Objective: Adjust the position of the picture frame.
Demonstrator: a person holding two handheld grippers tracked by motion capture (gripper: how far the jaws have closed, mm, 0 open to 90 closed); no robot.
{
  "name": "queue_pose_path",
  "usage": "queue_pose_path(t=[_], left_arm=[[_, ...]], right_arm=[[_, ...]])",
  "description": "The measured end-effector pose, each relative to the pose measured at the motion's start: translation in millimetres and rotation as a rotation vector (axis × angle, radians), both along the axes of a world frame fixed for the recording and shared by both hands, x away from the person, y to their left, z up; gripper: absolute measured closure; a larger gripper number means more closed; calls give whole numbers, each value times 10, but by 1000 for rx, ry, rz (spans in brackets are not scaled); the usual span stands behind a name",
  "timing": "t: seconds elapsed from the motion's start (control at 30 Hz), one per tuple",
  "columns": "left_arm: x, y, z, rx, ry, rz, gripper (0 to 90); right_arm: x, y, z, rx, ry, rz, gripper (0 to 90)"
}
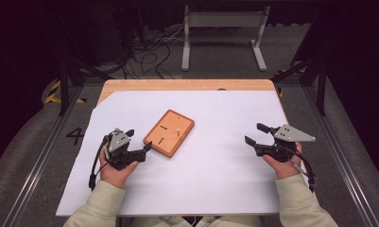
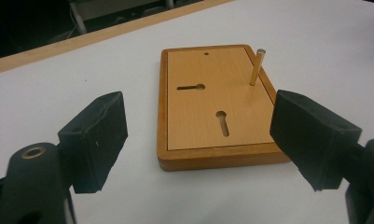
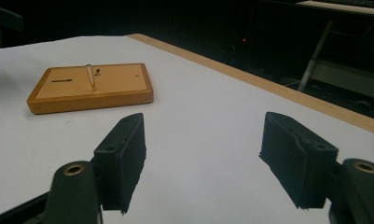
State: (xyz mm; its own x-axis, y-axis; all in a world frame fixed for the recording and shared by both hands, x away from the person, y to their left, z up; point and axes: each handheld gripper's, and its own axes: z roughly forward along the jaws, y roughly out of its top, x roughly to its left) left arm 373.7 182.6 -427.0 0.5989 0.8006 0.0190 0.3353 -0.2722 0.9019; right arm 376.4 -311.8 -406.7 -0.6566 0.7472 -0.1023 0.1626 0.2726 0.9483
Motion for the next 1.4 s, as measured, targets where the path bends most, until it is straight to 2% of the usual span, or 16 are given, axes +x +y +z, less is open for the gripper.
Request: queue_pose_path(t=[0.13, 0.27, 0.47, 0.77, 0.87, 0.97, 1.1, 1.17, 1.2, 1.3, 1.4], left_arm=[[0, -6, 6, -1, 0, -2, 191], [24, 20, 23, -20, 25, 19, 183], [22, 8, 51, -9, 10, 14, 184], [25, 9, 63, 0, 16, 23, 185], [56, 14, 91, -1, 25, 35, 216], [102, 2, 119, 16, 35, 37, 260], [202, -8, 137, 39, 72, 32, 271], [254, -3, 150, 36, 75, 32, 298], [288, 0, 153, 26, 89, 24, 321], [388, 12, 158, 38, 119, 4, 418], [431, 18, 155, 22, 117, 7, 531]], right_arm=[[2, 0, -2, 0, 2, -2, 308], [8, 1, -4, 4, 10, -3, 310], [12, 7, 1, 4, 21, -2, 311], [39, 43, 8, -10, 28, 4, 308], [45, 56, 17, -13, 30, -2, 310], [56, 62, 19, -10, 33, 3, 317], [55, 65, 22, -7, 37, 7, 328], [56, 62, 21, -7, 40, 5, 335], [56, 61, 19, -5, 43, 4, 337], [55, 50, 16, -4, 49, 7, 353], [48, 35, 13, -2, 51, 8, 364]])
